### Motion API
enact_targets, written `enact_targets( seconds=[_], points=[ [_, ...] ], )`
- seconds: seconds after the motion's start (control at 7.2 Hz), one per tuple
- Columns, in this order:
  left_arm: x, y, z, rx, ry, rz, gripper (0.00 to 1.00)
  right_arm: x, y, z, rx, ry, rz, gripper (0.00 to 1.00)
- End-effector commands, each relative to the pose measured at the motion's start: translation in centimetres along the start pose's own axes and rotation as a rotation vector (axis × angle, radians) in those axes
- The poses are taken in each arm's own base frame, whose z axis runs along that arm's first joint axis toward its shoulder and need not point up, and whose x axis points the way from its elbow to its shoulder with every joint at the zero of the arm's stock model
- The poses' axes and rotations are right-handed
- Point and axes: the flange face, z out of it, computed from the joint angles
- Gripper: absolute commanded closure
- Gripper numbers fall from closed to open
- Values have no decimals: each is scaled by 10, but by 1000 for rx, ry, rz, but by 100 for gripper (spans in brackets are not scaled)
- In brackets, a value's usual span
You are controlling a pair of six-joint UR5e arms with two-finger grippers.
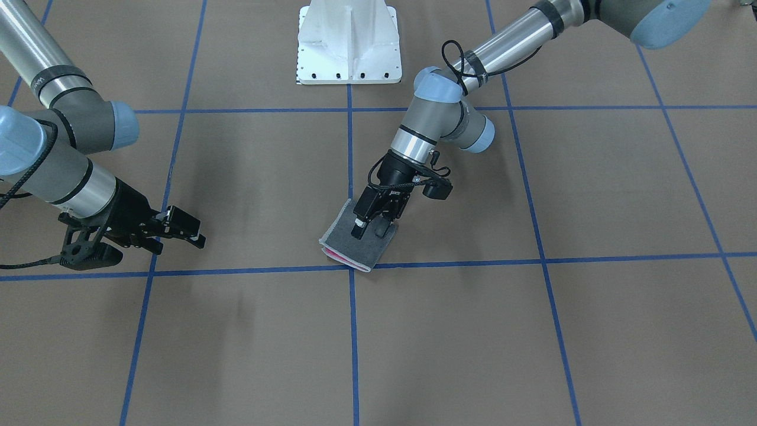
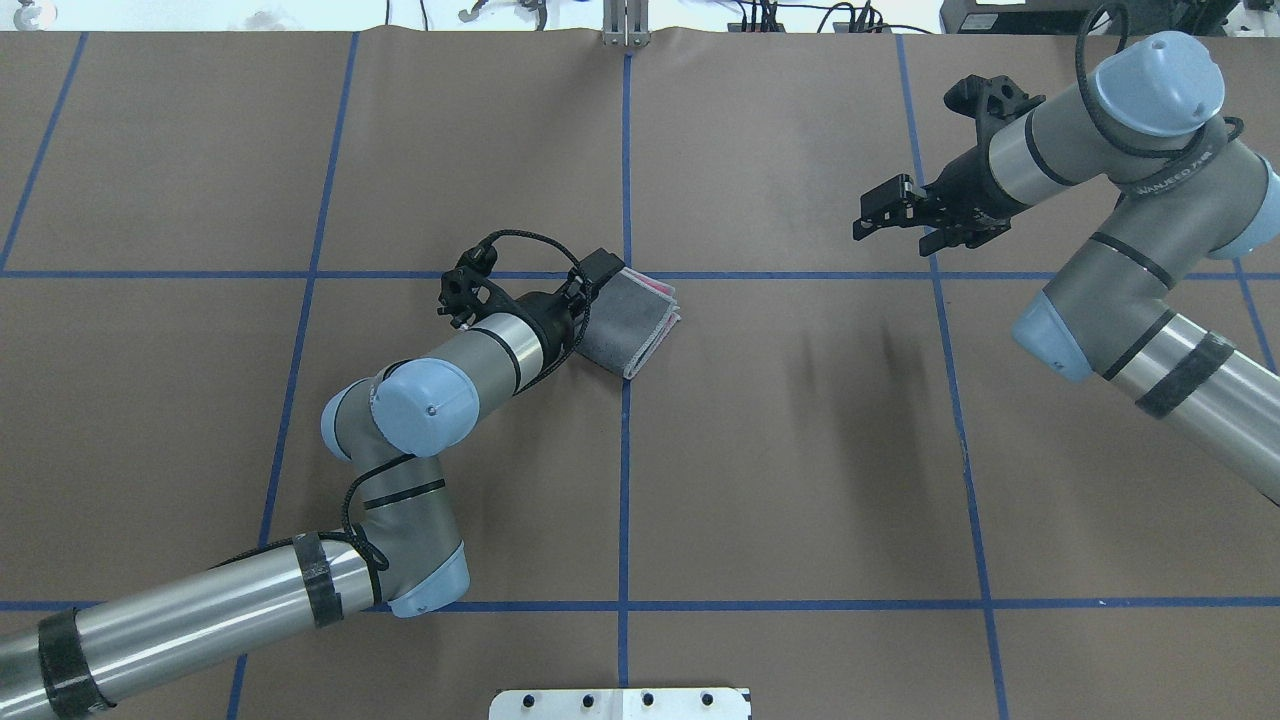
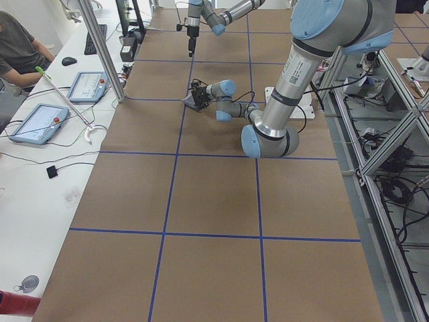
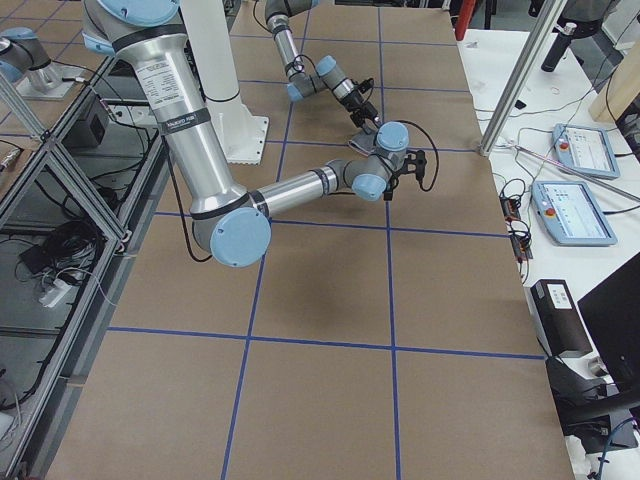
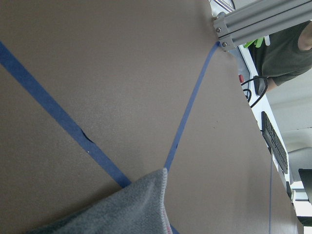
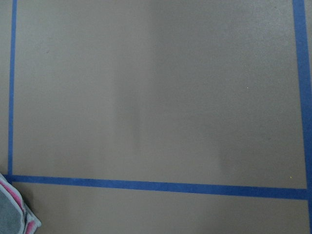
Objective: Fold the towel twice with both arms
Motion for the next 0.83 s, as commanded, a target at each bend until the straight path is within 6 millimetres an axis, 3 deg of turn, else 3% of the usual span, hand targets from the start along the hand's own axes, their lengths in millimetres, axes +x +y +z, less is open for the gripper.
enact_targets(
  seconds=[0.0,0.69],
  points=[
    [-1,-1,0,-4,-4,4,1,-2,-1,-4,5,-5,-1,0],
    [-1,-1,-2,-36,-18,10,1,-4,-2,-12,0,-13,2,0]
  ],
)
